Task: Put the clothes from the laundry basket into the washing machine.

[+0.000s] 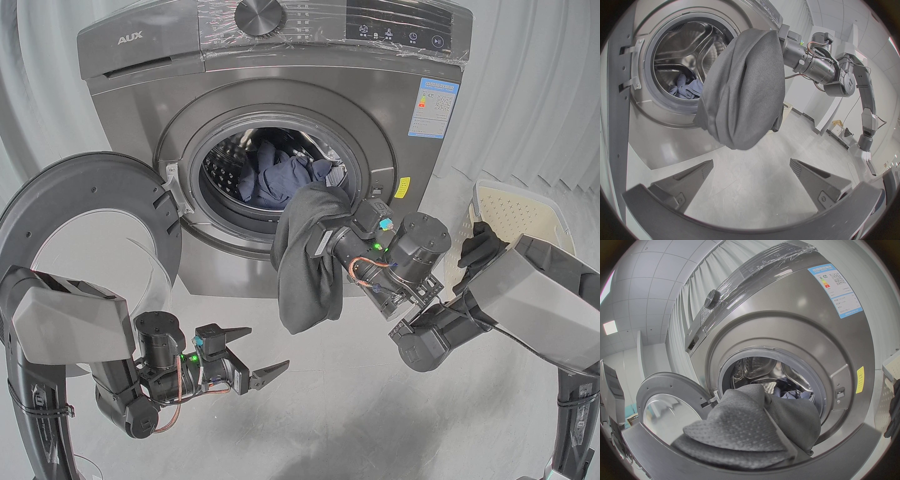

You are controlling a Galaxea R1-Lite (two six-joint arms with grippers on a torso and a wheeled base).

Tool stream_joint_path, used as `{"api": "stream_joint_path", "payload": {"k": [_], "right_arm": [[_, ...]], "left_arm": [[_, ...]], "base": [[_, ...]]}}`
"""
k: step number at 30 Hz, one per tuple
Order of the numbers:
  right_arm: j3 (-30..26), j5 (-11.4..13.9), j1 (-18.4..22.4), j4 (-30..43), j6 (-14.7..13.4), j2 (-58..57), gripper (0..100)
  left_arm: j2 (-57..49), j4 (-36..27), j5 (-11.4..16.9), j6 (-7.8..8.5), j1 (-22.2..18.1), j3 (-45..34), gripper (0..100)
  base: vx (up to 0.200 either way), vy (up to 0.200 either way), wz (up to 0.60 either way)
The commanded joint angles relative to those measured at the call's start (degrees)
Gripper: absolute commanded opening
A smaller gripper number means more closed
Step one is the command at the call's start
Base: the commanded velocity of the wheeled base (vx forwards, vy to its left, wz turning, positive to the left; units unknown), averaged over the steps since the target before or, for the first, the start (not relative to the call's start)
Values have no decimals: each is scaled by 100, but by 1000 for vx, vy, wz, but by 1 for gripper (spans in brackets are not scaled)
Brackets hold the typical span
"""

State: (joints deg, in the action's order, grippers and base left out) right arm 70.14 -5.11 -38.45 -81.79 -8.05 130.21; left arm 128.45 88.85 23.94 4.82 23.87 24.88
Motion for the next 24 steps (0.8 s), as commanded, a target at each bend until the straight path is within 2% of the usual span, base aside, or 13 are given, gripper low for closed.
{"api": "stream_joint_path", "payload": {"k": [1, 4, 11, 15, 24], "right_arm": [[-27, -8, -66, 5, -4, 40, 0], [-36, -17, -119, 14, -4, 49, 0], [-97, -52, -312, 14, -22, 75, 0], [-106, -52, -383, 14, -22, 128, 0], [-405, -131, -585, 5, -48, -4, 0]], "left_arm": [[-207, 1, -30, -60, 136, 254, 100], [-277, -8, -74, -209, 267, 650, 100], [-154, -8, -320, -332, 478, 1151, 100], [66, -8, -469, -473, 584, 1616, 100], [655, -8, -953, -561, 513, 2592, 100]], "base": [[0, 0, 0], [0, 0, 0], [0, 0, 0], [0, 0, 0], [0, 0, 0]]}}
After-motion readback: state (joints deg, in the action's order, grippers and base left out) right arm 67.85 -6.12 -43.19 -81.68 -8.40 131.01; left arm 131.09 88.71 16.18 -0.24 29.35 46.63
